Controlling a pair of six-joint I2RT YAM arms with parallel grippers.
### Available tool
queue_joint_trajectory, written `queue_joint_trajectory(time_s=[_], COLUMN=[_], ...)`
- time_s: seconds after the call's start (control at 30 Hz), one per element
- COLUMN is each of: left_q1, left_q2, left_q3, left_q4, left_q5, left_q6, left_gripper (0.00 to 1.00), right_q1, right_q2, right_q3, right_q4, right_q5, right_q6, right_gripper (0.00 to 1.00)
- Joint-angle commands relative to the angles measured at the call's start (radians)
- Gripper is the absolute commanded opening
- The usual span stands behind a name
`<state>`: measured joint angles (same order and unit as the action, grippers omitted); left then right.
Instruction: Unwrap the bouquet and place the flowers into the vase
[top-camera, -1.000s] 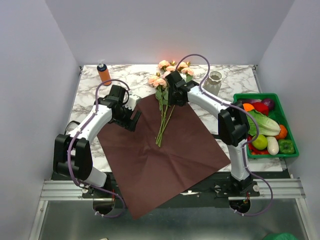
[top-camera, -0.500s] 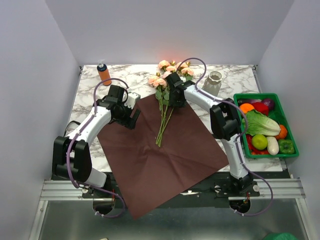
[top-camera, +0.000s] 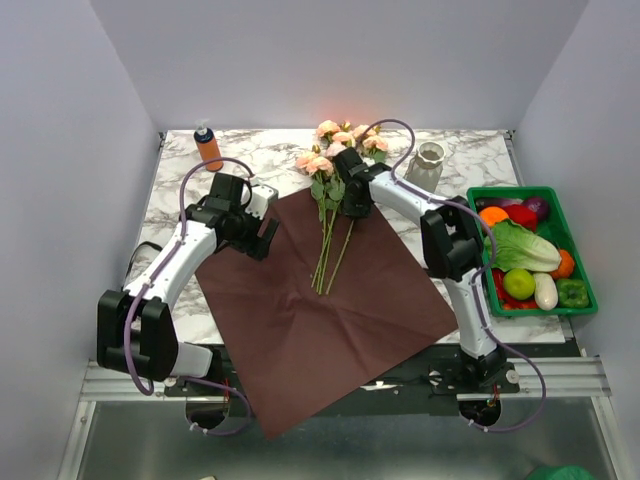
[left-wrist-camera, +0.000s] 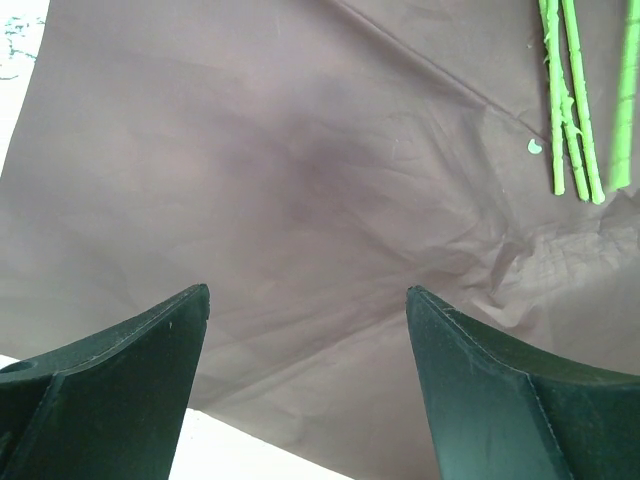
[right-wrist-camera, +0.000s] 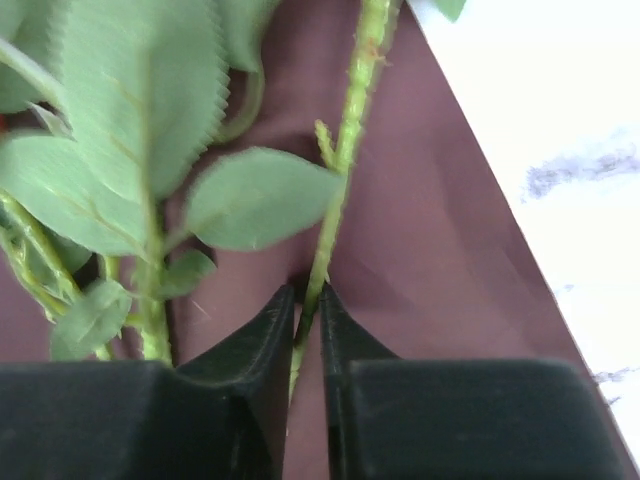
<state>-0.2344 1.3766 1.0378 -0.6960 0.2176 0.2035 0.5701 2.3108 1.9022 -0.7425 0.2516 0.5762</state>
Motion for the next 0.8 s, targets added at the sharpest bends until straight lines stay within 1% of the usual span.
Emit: queue_joint_trajectory(time_s=[0.0,0.03,0.1,0.13,0.23,0.37,0.57,0.67,0.7,0.77], left_q1=[0.017,0.018,0.030,0.032,0.049,0.063,0.067,0.069,0.069,0.070], left_q2=[-0.025,-0.027,-0.030,-0.031,-0.043,-0.060,-0.096,-0.099,-0.100,-0.103], left_q3=[-0.025,-0.027,-0.033,-0.035,-0.042,-0.042,-0.028,-0.024,-0.019,-0.013], left_q4=[0.013,0.012,0.009,0.006,0.004,-0.010,-0.022,-0.036,-0.039,-0.056], left_q5=[0.023,0.029,0.037,0.043,0.049,0.060,0.080,0.103,0.104,0.103], left_q6=[0.013,0.013,0.010,0.010,0.004,-0.004,-0.026,-0.027,-0.018,-0.003], left_gripper=[0.88,0.88,0.88,0.87,0.87,0.87,0.87,0.87,0.87,0.87], right_q1=[0.004,0.004,0.004,0.004,0.004,0.004,0.004,0.004,0.005,0.004], right_q2=[-0.082,-0.115,-0.151,-0.183,-0.237,-0.371,-0.539,-0.646,-0.678,-0.761], right_q3=[-0.104,-0.130,-0.141,-0.141,-0.134,-0.130,-0.146,-0.178,-0.190,-0.212], right_q4=[-0.018,-0.012,-0.006,-0.008,-0.012,-0.012,0.023,0.103,0.168,0.234], right_q5=[0.037,0.043,0.051,0.055,0.077,0.101,0.097,0.103,0.112,0.149], right_q6=[0.017,0.013,0.005,-0.009,-0.042,-0.091,-0.168,-0.251,-0.281,-0.372], right_gripper=[0.15,0.10,0.05,0.01,0.01,0.01,0.01,0.01,0.01,0.00])
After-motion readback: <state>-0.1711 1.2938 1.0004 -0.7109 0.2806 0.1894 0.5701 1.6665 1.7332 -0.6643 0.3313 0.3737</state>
